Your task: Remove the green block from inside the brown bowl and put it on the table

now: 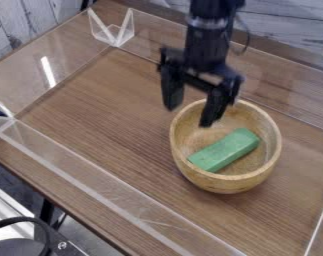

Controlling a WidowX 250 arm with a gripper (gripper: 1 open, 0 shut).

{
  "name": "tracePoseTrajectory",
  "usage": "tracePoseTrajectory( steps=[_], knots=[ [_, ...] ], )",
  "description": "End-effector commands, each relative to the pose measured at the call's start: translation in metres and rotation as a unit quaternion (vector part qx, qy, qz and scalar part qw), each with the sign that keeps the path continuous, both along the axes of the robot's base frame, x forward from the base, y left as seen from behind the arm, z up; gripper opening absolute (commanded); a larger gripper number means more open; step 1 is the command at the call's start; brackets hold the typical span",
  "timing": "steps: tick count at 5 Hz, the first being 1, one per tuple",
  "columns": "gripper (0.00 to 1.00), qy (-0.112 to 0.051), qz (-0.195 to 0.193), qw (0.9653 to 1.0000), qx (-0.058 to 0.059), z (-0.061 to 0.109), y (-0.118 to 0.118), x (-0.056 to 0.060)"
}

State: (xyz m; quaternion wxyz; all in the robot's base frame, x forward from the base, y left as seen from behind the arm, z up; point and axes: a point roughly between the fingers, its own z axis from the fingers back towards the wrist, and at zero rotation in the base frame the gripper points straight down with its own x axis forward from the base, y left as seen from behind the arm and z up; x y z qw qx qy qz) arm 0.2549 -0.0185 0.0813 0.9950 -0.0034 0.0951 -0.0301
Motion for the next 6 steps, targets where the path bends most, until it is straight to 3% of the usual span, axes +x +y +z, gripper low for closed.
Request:
tracePoseTrajectory(
  steps=[1, 2, 4, 6],
  knots=[
    [1.0, -0.026, -0.004, 0.9997, -0.004, -0.01, -0.016, 0.003],
    [1.0, -0.042, -0.009, 0.9991, -0.006, -0.026, -0.025, 0.011],
    [1.0, -0.06, -0.007, 0.9981, -0.011, -0.041, -0.029, 0.025],
    [1.0, -0.042, 0.024, 0.9988, -0.013, -0.054, -0.035, 0.027]
  ],
)
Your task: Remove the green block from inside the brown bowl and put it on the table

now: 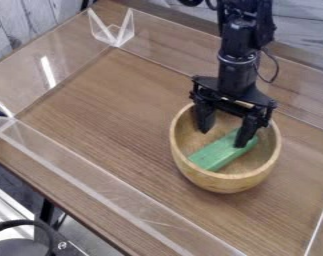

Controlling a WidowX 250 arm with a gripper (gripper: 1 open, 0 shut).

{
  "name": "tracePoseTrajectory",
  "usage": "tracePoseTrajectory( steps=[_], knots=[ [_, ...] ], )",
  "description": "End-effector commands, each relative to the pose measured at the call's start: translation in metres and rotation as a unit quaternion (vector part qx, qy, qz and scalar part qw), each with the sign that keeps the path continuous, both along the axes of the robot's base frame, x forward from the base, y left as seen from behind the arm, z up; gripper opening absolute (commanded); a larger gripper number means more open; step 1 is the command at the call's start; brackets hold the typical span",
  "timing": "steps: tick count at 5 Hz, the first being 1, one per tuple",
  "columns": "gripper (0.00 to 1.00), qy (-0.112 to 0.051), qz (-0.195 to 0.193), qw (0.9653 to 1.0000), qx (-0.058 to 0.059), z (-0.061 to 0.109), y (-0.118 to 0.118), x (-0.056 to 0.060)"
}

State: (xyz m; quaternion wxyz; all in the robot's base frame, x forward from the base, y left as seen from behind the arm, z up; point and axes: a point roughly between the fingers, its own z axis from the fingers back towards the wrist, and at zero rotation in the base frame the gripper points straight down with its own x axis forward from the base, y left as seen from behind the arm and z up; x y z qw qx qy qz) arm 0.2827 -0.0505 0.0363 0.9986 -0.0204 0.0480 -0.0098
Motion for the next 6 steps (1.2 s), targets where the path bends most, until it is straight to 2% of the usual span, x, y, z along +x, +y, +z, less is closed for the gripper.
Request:
tracePoseTrajectory(
  steps=[1, 2, 4, 6],
  knots=[
    [1.0, -0.005, 0.004, 0.9999, 0.016, -0.017, -0.003, -0.003],
    [1.0, -0.016, 0.006, 0.9994, 0.029, -0.024, -0.003, -0.006],
    [1.0, -0.032, -0.014, 0.9993, 0.013, -0.034, 0.001, 0.0],
    [1.0, -0.043, -0.05, 0.9978, 0.013, -0.03, 0.0, -0.003]
  ],
)
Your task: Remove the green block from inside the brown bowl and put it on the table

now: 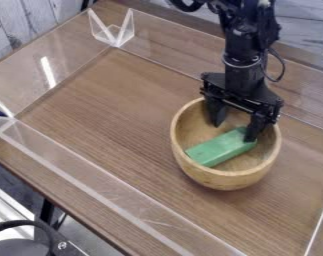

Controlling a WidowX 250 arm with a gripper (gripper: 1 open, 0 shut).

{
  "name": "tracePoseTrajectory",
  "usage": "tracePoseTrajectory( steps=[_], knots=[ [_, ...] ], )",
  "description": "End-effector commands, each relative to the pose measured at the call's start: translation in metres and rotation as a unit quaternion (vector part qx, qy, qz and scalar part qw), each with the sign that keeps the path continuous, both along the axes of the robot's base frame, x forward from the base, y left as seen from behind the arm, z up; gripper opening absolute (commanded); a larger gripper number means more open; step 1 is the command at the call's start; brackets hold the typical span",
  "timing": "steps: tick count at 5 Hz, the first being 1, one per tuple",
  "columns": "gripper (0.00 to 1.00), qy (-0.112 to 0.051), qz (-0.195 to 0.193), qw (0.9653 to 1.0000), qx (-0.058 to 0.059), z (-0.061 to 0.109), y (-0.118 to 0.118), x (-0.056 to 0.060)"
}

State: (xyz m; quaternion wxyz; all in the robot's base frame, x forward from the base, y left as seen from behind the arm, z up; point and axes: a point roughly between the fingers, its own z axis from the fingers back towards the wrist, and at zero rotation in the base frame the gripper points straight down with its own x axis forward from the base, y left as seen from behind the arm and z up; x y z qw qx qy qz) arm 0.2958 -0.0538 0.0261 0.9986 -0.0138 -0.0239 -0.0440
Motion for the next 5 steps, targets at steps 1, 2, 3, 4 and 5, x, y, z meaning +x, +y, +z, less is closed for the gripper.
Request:
tracePoseTrajectory(
  steps=[1, 2, 3, 4, 5],
  knots=[
    [1.0, 0.039, -0.015, 0.999, 0.017, -0.018, 0.006, -0.018],
    [1.0, 0.047, -0.015, 0.9985, 0.022, -0.017, 0.01, -0.02],
    [1.0, 0.051, -0.018, 0.9981, 0.032, -0.022, 0.015, -0.02],
    [1.0, 0.054, -0.021, 0.9975, 0.041, -0.028, 0.021, -0.021],
    [1.0, 0.058, -0.023, 0.9968, 0.05, -0.033, 0.027, -0.023]
  ],
)
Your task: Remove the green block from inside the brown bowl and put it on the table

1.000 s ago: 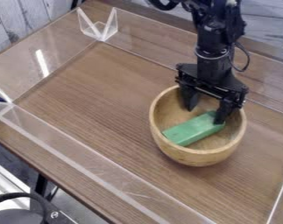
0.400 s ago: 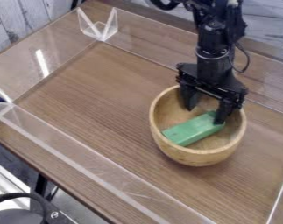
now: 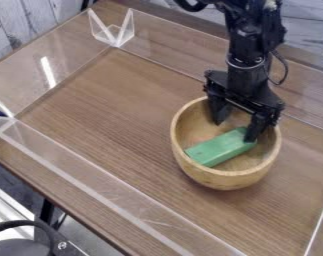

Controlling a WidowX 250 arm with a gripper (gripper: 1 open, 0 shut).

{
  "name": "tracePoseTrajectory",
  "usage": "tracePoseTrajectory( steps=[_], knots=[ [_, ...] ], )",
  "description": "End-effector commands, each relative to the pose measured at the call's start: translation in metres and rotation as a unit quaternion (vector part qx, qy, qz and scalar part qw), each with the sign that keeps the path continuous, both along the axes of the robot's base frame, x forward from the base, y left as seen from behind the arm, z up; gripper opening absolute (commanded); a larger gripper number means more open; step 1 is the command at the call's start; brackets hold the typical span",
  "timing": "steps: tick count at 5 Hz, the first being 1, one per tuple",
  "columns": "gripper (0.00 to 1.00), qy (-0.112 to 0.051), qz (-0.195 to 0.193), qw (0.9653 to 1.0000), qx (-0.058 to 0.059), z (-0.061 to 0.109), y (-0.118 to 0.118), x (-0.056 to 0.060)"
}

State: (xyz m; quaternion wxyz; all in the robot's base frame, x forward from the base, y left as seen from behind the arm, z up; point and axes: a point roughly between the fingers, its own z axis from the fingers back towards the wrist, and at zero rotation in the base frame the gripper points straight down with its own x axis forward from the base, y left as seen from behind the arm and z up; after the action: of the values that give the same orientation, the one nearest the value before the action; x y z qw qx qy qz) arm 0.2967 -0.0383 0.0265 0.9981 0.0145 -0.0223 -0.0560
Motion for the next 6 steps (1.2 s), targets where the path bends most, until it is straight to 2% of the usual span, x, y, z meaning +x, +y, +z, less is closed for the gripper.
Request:
tracePoseTrajectory(
  steps=[1, 3, 4, 5, 6],
  knots=[
    [1.0, 0.061, -0.004, 0.9979, 0.021, -0.041, 0.008, -0.027],
    [1.0, 0.067, 0.001, 0.9976, 0.019, -0.016, 0.018, -0.032],
    [0.0, 0.069, 0.005, 0.9972, 0.03, -0.006, 0.021, -0.029],
    [1.0, 0.072, 0.008, 0.9966, 0.04, 0.001, 0.022, -0.025],
    [1.0, 0.038, 0.017, 0.9985, 0.035, 0.022, 0.031, -0.026]
  ],
)
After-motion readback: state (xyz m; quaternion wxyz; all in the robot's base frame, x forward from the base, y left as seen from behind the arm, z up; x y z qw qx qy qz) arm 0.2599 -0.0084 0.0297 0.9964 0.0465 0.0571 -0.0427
